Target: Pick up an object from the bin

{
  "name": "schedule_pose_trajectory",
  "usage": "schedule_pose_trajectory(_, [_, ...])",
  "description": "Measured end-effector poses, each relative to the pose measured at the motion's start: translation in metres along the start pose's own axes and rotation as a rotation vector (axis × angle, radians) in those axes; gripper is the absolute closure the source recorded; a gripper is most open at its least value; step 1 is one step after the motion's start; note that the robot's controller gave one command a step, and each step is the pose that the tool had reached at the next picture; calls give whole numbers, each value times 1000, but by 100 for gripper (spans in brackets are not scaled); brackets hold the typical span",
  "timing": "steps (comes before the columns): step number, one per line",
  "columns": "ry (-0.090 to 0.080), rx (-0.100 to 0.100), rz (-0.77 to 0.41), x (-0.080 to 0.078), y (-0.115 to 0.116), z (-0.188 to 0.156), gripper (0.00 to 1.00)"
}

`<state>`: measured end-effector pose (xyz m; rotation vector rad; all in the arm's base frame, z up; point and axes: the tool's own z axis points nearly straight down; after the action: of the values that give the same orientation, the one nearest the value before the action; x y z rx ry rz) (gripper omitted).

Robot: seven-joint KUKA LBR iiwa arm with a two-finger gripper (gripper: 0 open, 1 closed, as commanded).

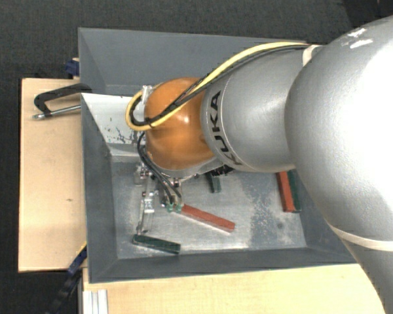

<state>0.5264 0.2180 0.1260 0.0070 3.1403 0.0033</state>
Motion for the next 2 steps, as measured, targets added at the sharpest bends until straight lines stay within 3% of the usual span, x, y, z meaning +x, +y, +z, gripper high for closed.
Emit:
schedule_pose_trajectory(1, [1, 5, -86, 5, -2, 45, 0])
schedule_pose_trajectory(2, [2, -2, 14, 17, 14, 58, 0])
